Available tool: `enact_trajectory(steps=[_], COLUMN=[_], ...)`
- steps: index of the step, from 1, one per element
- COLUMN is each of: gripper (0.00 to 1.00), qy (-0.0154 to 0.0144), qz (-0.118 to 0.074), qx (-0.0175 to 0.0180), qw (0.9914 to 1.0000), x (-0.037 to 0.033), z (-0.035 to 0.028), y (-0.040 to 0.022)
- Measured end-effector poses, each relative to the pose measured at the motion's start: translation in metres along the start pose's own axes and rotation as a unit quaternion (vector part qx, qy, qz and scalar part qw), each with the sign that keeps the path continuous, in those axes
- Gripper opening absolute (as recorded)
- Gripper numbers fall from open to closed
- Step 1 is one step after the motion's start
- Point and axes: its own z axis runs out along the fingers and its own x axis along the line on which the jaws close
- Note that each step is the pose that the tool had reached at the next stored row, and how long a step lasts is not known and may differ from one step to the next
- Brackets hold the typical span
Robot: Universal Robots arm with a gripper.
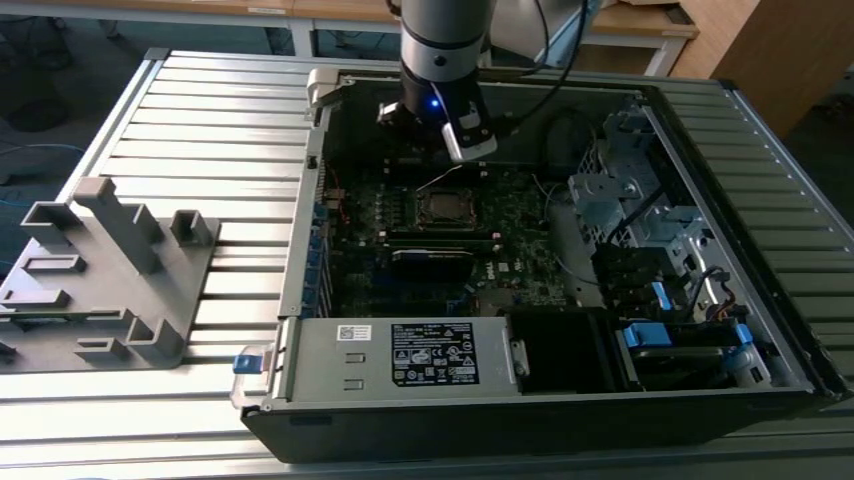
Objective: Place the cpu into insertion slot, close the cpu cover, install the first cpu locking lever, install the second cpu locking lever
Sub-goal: 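Install the first cpu locking lever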
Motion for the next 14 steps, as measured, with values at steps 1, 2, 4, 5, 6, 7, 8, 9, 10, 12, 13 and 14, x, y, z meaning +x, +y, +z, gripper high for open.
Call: enact_trajectory(steps=[1,2,4,5,6,7,8,9,10,12,13,14], gripper=[0.11,0.11,0.11,0.11,0.11,0.11,0.11,0.11,0.11,0.11,0.11,0.11], qy=[0.0,0.0,0.0001,0.0002,0.0003,0.0004,0.0005,0.0005,0.0005,0.0005,0.0005,0.0005], qz=[0.0,0.0,0.0,0.0,0.0,0.0,0.0,0.0,0.0,0.0,0.0,0.0], qx=[0.0,0.0,0.0001,0.0,0.0,0.0,0.0,0.0,0.0,0.0001,0.0001,0.0001], qw=[1.0,1.0,1.0,1.0,1.0,1.0,1.0,1.0,1.0,1.0,1.0,1.0], x=[-0.0004,-0.001,-0.0044,-0.0063,-0.0079,-0.0095,-0.0107,-0.0116,-0.0119,-0.0122,-0.0123,-0.0124], z=[0.0009,0.0017,0.0024,0.0028,0.0031,0.0034,0.0037,0.0042,0.0048,0.007,0.0082,0.0094], y=[-0.0002,-0.0003,-0.0001,0.0,0.0001,0.0003,0.0004,0.0006,0.0007,0.0006,0.0005,0.0004])
